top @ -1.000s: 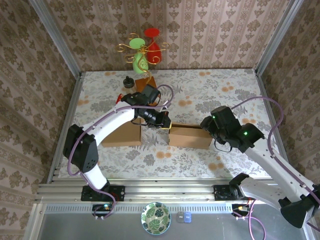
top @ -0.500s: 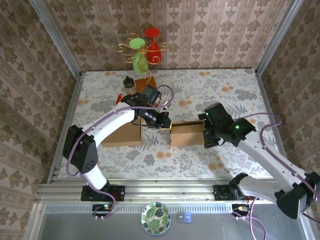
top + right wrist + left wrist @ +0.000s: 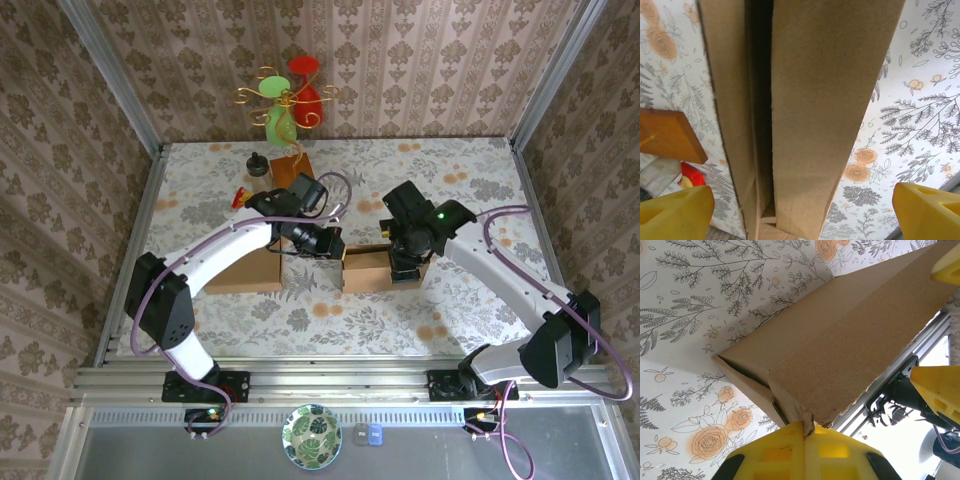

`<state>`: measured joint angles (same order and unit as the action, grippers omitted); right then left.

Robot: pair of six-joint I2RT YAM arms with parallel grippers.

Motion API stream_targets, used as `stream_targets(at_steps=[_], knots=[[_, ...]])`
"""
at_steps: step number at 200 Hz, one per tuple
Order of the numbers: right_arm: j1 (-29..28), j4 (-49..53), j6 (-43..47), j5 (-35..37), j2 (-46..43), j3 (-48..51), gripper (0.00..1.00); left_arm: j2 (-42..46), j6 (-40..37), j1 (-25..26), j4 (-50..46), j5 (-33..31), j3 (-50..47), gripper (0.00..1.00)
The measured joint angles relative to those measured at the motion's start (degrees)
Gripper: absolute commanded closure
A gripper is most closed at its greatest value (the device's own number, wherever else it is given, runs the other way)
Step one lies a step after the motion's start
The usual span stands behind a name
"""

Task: Fold the paper box

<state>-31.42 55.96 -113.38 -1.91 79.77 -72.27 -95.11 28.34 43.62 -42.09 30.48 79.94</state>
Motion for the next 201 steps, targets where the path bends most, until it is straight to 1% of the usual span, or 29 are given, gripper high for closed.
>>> stream_targets(at_steps=[38, 69, 106, 121, 161, 201], knots=[[0.0, -0.8, 0.1, -0.1, 2.8, 0.0, 0.11, 0.0, 0.0, 0.9, 0.2, -1.3, 0.0, 1.0], [0.0, -4.1, 0.2, -0.1, 3.6, 2.0, 0.18, 0.2, 0.0, 1.0, 0.2, -2.0, 0.0, 1.0], [-0.1, -5.9, 0.3, 0.0, 4.1, 2.5, 0.33, 0.3, 0.0, 1.6, 0.3, -2.7, 0.1, 1.0], [-0.2, -6.4, 0.2, 0.0, 4.1, 3.0, 0.38, 0.4, 0.0, 1.9, 0.3, -2.9, 0.1, 1.0], [-0.2, -7.6, -0.6, 0.1, 4.1, 4.2, 0.46, 1.1, 0.5, 2.9, 0.1, -3.5, 0.0, 1.0], [-0.4, -7.9, -0.9, 0.2, 3.9, 4.5, 0.5, 1.6, 1.2, 3.4, 0.1, -3.9, -0.3, 1.0]])
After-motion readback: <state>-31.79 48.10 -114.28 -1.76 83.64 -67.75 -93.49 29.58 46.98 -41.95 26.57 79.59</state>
